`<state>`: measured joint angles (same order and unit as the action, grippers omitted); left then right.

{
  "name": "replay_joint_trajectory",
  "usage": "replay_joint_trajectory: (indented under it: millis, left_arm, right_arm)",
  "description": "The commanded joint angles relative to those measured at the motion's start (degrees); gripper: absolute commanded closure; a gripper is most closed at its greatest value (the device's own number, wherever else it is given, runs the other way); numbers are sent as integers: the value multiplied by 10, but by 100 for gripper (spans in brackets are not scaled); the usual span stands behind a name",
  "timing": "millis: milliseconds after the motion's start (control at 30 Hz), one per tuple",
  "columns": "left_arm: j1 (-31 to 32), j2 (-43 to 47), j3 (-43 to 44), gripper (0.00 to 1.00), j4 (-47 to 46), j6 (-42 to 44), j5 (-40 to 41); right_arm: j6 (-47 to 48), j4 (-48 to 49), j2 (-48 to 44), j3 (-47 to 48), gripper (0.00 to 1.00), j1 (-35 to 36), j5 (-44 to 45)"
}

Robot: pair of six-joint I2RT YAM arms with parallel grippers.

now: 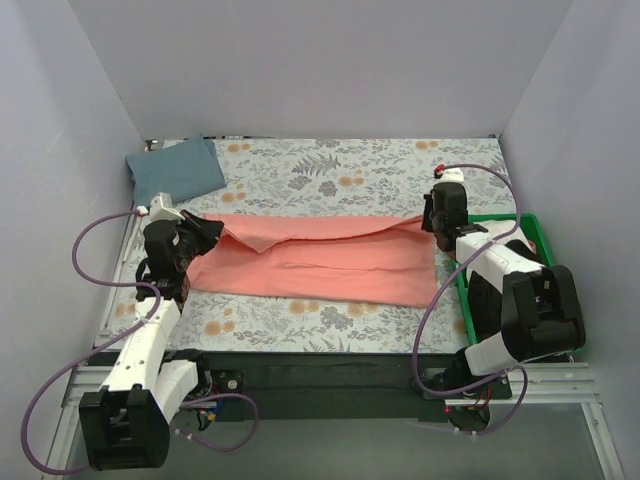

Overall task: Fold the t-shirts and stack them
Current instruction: Fold the tshirt

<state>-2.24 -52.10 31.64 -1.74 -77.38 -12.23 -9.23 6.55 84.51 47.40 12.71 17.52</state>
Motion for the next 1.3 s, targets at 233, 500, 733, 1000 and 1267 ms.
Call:
replay_joint_trajectory:
  millis: [233, 500, 733, 1000, 1267]
  left_arm:
    - [-1, 59, -29, 100, 8, -17, 45]
    - [-1, 78, -47, 100, 15, -27, 38]
    - [0, 98, -75, 100, 14, -38, 44]
    - [-1, 184, -82, 66, 69, -54, 70]
    - [0, 191, -77, 43, 69, -51, 51]
  right_arm:
    - [-18, 28, -54, -59, 99, 35, 77]
    - [-33, 28, -91, -104, 99, 43, 100]
    - [-47, 27, -110, -135, 99, 65, 123]
    - [-79, 50, -187, -215, 70, 148, 269]
    - [-35, 133, -292, -269, 41, 160, 213]
